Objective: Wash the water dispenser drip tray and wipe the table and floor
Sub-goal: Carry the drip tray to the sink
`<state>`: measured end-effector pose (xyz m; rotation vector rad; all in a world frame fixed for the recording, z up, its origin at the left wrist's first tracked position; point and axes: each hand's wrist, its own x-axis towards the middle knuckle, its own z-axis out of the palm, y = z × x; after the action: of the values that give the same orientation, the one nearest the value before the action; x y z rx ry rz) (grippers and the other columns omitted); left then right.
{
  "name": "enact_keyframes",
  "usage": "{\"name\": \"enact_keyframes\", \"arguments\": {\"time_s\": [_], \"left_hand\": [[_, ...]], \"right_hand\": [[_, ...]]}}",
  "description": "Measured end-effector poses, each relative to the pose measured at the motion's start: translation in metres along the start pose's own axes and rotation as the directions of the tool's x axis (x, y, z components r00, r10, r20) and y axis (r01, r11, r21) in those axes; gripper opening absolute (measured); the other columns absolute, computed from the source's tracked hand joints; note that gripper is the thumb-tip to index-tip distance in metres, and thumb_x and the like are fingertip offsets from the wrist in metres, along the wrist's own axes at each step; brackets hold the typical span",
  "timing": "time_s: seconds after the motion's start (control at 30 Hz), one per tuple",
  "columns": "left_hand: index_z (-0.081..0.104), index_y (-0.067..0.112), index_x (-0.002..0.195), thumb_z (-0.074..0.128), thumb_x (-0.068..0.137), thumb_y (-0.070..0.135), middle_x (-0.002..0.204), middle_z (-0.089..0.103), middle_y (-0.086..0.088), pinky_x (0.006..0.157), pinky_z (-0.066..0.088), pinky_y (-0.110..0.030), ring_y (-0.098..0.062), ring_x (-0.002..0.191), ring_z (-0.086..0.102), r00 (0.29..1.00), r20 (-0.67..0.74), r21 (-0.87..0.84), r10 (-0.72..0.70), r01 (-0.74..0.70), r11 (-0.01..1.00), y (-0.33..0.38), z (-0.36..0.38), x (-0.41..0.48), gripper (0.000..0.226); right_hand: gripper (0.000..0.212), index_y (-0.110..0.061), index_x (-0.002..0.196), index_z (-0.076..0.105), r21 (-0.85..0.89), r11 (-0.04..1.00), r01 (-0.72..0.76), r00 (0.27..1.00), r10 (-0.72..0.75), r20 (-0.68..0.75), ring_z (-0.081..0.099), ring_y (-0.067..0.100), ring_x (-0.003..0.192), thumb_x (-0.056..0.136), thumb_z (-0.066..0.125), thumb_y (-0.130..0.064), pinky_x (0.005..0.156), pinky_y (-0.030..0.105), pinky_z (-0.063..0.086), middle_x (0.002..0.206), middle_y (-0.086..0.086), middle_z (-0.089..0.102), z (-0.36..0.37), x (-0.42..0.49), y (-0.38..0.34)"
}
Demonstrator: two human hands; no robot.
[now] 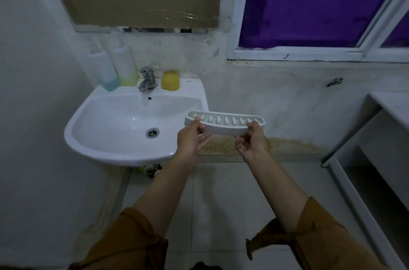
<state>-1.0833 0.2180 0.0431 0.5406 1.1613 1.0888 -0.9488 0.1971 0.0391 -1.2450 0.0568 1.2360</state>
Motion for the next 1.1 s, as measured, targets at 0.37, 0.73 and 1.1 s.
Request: {"name": "enact_keyframes", "arguments": {"time_s": [0.37, 0.73, 1.1], "left_hand": [[0.047, 0.01, 0.069, 0.048, 0.098, 0.027, 0.075, 0.056, -0.006, 0.065, 0.055, -0.026, -0.02, 0.073, 0.065, 0.991, 0.126, 0.101, -0.053, 0.04, 0.994, 0.077, -0.039, 0.097, 0.034], [0.048, 0.009, 0.069, 0.048, 0.097, 0.028, 0.078, 0.057, -0.007, 0.063, 0.054, -0.026, -0.019, 0.074, 0.065, 0.985, 0.146, 0.111, -0.092, 0.076, 0.991, 0.126, -0.097, 0.153, 0.035], [0.045, 0.008, 0.073, 0.046, 0.099, 0.027, 0.09, 0.061, -0.013, 0.076, 0.051, -0.033, -0.029, 0.096, 0.063, 0.981, 0.083, 0.038, -0.174, 0.171, 0.985, 0.134, -0.142, 0.175, 0.032]], "right_hand": [[0.015, -0.009, 0.071, 0.055, 0.075, 0.994, 0.082, 0.99, -0.073, -0.117, 0.045, 0.013, 0.052, 0.082, 0.059, -0.018, 0.039, 0.016, 0.041, 0.066, 0.004, 0.055, 0.106, 0.028, 0.031], [0.011, -0.009, 0.075, 0.059, 0.067, 0.991, 0.117, 0.984, -0.106, -0.142, 0.054, 0.017, 0.064, 0.082, 0.061, -0.018, 0.041, 0.018, 0.043, 0.069, 0.004, 0.059, 0.185, 0.038, 0.076], [0.017, -0.006, 0.095, 0.06, -0.056, 0.986, 0.157, 0.979, -0.163, -0.123, 0.054, 0.016, 0.063, 0.084, 0.06, -0.018, 0.051, 0.024, 0.044, 0.075, 0.007, 0.06, 0.221, 0.046, 0.108]]}}
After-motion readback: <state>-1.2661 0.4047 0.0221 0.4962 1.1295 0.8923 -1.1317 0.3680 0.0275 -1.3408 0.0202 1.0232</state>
